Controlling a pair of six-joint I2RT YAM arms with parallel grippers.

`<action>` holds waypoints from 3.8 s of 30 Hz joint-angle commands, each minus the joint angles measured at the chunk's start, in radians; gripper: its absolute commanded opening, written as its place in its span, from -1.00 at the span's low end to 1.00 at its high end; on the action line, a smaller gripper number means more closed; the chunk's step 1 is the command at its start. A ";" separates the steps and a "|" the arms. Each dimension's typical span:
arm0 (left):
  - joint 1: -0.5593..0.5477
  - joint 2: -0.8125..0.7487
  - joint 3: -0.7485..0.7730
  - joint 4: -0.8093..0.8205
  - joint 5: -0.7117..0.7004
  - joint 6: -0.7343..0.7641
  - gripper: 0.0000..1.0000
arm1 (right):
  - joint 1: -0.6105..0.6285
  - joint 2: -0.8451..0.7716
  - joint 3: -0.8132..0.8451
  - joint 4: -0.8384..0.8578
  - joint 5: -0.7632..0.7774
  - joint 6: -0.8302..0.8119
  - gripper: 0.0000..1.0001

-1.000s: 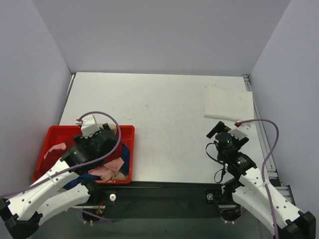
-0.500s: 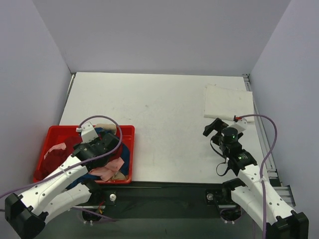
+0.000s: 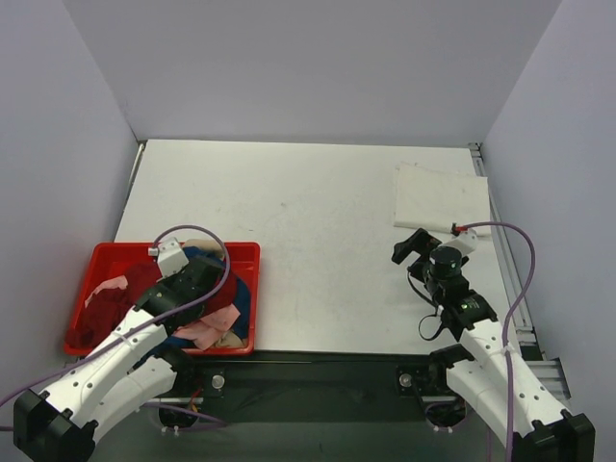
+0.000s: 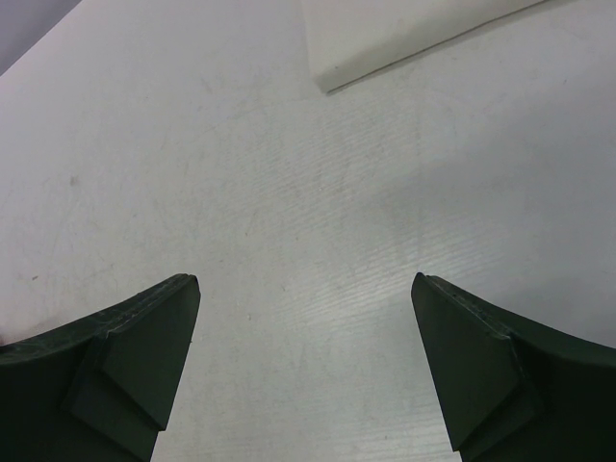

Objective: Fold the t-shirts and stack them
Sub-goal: Grab crumpled tshirt from bin with the left arm, then move the tshirt to the center of the board, then flatten out the tshirt

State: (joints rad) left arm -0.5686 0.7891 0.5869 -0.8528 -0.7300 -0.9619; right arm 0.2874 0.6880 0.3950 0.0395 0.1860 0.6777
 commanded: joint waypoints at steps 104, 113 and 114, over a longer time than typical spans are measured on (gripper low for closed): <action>-0.175 0.355 0.113 0.821 0.632 0.466 0.78 | 0.320 0.575 0.306 -0.030 -0.076 -0.092 -1.00; -0.189 0.393 0.091 0.883 0.620 0.468 0.78 | 0.351 0.050 0.452 -0.364 0.104 -0.159 -1.00; -0.191 0.401 0.091 0.893 0.624 0.471 0.78 | 0.349 0.021 0.450 -0.384 0.146 -0.161 -1.00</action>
State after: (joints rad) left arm -0.7475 1.1717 0.6765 -0.0471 -0.1043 -0.4904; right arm 0.6407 0.7956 0.8249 -0.1802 0.1928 0.5499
